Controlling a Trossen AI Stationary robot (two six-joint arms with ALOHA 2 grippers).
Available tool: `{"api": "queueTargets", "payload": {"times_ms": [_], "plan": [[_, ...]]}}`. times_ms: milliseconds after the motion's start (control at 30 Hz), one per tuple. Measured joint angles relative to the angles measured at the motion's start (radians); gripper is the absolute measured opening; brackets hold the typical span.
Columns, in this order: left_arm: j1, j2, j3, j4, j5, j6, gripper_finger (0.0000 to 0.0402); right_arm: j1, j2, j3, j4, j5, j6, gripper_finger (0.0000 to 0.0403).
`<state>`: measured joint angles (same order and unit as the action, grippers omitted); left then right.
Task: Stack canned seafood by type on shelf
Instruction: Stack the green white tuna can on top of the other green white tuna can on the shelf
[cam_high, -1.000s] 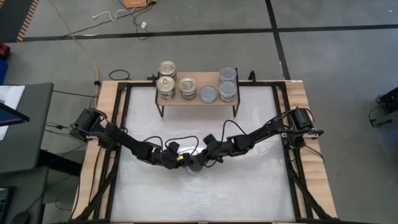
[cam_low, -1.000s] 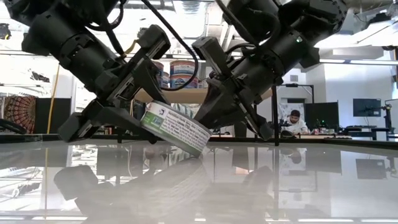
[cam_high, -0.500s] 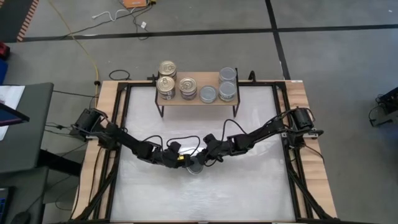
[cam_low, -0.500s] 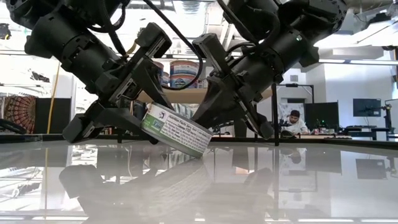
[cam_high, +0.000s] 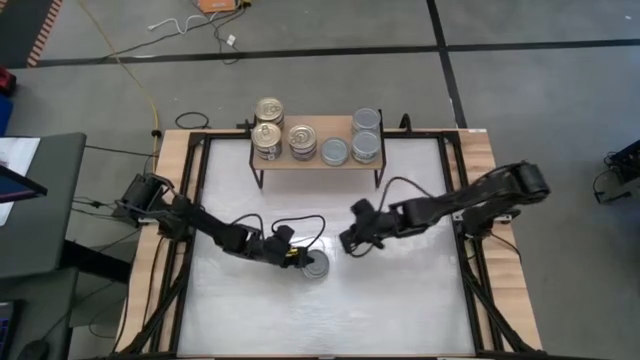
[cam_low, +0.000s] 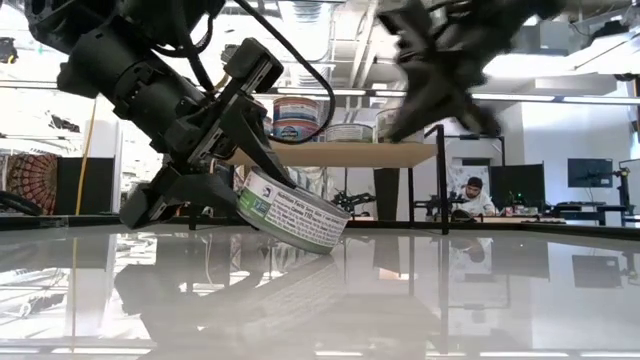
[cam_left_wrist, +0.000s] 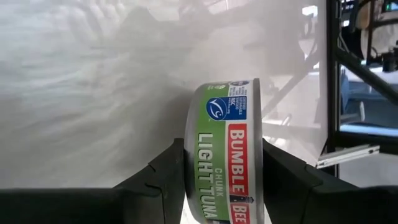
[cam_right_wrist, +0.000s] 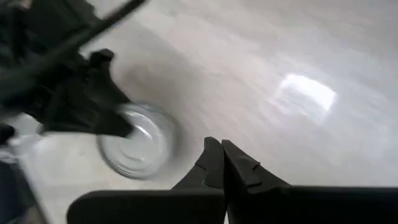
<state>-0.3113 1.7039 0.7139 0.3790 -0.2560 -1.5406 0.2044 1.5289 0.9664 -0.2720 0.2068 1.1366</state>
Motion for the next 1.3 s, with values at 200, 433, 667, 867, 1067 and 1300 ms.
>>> {"api": "queueTargets", "payload": {"times_ms": [200, 433, 667, 867, 1067, 1300], "plan": [[0.025, -0.012, 0.0, -0.001, 0.076, 0.069, 0.0159, 0.186, -0.145, -0.051, -0.18, 0.24, 0.196, 0.0016], [0.044, -0.026, 0.0, -0.001, 0.15, 0.105, 0.0131, 0.441, -0.194, -0.144, -0.209, 0.376, 0.586, 0.0016], [0.053, -0.026, -0.002, 0.025, 0.174, 0.105, 0.0131, 0.569, -0.166, -0.147, -0.211, 0.541, 0.767, 0.0016], [0.066, -0.026, -0.002, 0.166, 0.168, 0.089, 0.0131, 0.579, -0.169, -0.147, -0.225, 0.521, 0.767, 0.0016], [0.066, -0.026, -0.002, 0.289, 0.039, 0.02, 0.0131, 0.522, -0.183, -0.201, -0.257, 0.262, 0.653, 0.0016], [0.067, -0.026, 0.089, 0.209, -0.301, -0.045, 0.0131, 0.371, -0.402, -0.411, -0.063, 0.051, 0.227, 0.0016]]}}
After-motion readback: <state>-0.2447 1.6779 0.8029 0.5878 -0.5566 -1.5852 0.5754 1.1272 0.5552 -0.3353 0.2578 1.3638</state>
